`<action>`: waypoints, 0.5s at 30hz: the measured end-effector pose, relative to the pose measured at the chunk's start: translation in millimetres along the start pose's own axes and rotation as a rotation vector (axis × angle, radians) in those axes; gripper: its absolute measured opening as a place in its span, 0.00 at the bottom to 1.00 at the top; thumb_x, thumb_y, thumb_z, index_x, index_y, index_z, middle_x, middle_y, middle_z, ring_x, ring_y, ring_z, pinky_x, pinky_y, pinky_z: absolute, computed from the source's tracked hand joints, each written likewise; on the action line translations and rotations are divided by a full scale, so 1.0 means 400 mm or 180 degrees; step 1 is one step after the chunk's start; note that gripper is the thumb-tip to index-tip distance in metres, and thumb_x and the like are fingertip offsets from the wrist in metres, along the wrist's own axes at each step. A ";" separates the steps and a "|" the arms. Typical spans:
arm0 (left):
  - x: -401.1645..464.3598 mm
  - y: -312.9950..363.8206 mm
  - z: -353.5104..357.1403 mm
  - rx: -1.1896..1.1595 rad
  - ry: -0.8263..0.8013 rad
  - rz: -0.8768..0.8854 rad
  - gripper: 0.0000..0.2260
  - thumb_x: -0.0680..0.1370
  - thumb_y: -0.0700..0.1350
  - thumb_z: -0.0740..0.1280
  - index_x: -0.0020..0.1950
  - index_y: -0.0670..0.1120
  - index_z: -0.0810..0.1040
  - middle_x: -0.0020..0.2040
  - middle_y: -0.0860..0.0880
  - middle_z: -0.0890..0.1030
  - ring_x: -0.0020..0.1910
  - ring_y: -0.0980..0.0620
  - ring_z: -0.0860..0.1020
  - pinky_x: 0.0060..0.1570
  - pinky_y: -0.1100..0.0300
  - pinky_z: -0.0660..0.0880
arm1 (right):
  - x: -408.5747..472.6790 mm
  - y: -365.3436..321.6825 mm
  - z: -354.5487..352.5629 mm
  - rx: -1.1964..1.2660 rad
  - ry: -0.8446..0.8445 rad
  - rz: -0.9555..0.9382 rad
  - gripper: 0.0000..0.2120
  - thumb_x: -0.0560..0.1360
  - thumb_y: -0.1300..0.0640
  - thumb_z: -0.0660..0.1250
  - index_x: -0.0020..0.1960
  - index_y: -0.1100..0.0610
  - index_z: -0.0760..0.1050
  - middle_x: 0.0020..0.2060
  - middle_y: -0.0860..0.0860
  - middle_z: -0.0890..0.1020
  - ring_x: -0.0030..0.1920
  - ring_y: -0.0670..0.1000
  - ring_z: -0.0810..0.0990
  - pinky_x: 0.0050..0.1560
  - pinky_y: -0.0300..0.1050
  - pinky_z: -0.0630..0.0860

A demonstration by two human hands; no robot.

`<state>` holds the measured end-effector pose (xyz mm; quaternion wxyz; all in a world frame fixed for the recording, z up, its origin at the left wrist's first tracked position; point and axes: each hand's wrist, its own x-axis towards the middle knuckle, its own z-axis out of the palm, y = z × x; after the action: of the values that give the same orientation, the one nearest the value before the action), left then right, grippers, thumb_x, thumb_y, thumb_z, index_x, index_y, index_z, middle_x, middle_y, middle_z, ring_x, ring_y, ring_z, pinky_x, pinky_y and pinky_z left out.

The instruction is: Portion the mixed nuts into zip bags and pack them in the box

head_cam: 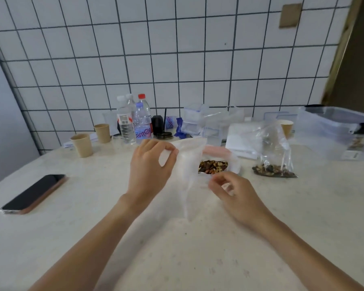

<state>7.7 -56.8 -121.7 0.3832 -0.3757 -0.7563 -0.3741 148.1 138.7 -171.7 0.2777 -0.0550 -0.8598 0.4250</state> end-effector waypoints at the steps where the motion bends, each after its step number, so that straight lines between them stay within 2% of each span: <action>1: 0.006 0.017 0.014 -0.0019 0.0041 0.0131 0.04 0.79 0.45 0.74 0.48 0.46 0.84 0.47 0.52 0.84 0.50 0.49 0.79 0.52 0.49 0.77 | 0.013 -0.011 -0.005 0.0268 0.0076 0.0094 0.06 0.79 0.44 0.70 0.51 0.45 0.81 0.48 0.39 0.84 0.50 0.41 0.81 0.48 0.30 0.72; 4: 0.007 0.052 0.064 -0.0095 0.0268 0.0528 0.05 0.78 0.44 0.76 0.45 0.44 0.84 0.43 0.50 0.82 0.45 0.47 0.78 0.46 0.49 0.76 | 0.055 -0.051 -0.024 0.1324 0.0077 0.0470 0.15 0.76 0.40 0.73 0.57 0.46 0.80 0.50 0.46 0.86 0.48 0.44 0.84 0.45 0.38 0.77; 5: 0.004 0.059 0.079 -0.0102 0.0317 0.0649 0.05 0.78 0.44 0.76 0.45 0.44 0.84 0.42 0.50 0.81 0.44 0.47 0.77 0.44 0.49 0.75 | 0.072 -0.058 -0.030 0.1533 0.0063 0.0551 0.15 0.75 0.42 0.73 0.58 0.48 0.80 0.51 0.48 0.86 0.47 0.44 0.85 0.42 0.39 0.79; 8: -0.014 0.062 0.111 -0.0134 0.0279 0.0905 0.05 0.76 0.45 0.79 0.45 0.45 0.85 0.39 0.52 0.80 0.41 0.46 0.77 0.41 0.46 0.73 | 0.124 -0.070 -0.043 0.1891 0.0114 0.0554 0.04 0.80 0.60 0.69 0.53 0.57 0.82 0.46 0.53 0.88 0.46 0.49 0.88 0.44 0.41 0.83; 9: -0.021 0.059 0.115 -0.0201 0.0189 0.0900 0.07 0.75 0.47 0.79 0.46 0.46 0.85 0.38 0.53 0.79 0.41 0.47 0.77 0.42 0.46 0.73 | 0.137 -0.066 -0.043 0.1874 0.0158 0.0490 0.07 0.79 0.66 0.66 0.49 0.58 0.83 0.43 0.52 0.88 0.45 0.49 0.88 0.44 0.39 0.82; 11: -0.036 0.053 0.115 -0.0448 -0.0081 0.0432 0.17 0.73 0.59 0.78 0.56 0.51 0.83 0.37 0.58 0.78 0.42 0.51 0.78 0.47 0.51 0.74 | 0.148 -0.053 -0.035 0.1672 0.0254 0.0406 0.12 0.79 0.70 0.64 0.46 0.59 0.83 0.39 0.51 0.88 0.42 0.47 0.87 0.43 0.36 0.79; 13: -0.044 0.043 0.108 -0.0725 -0.0232 -0.0263 0.25 0.73 0.67 0.73 0.66 0.56 0.77 0.34 0.58 0.76 0.40 0.57 0.77 0.50 0.57 0.74 | 0.143 -0.027 -0.016 0.1570 0.0418 0.0355 0.13 0.78 0.73 0.62 0.46 0.61 0.83 0.38 0.53 0.87 0.41 0.49 0.86 0.43 0.41 0.80; 15: -0.042 0.036 0.106 -0.0848 -0.0272 -0.0711 0.24 0.77 0.70 0.63 0.64 0.55 0.79 0.30 0.58 0.74 0.31 0.58 0.74 0.42 0.60 0.72 | 0.133 -0.002 0.003 0.1619 0.0561 0.0370 0.15 0.77 0.74 0.62 0.47 0.60 0.83 0.38 0.57 0.87 0.38 0.52 0.84 0.43 0.47 0.81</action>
<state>14.5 -19.1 -150.2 0.2536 -0.3523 -0.7527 -0.4950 103.0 155.0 -148.9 0.3315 -0.0696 -0.6934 0.6360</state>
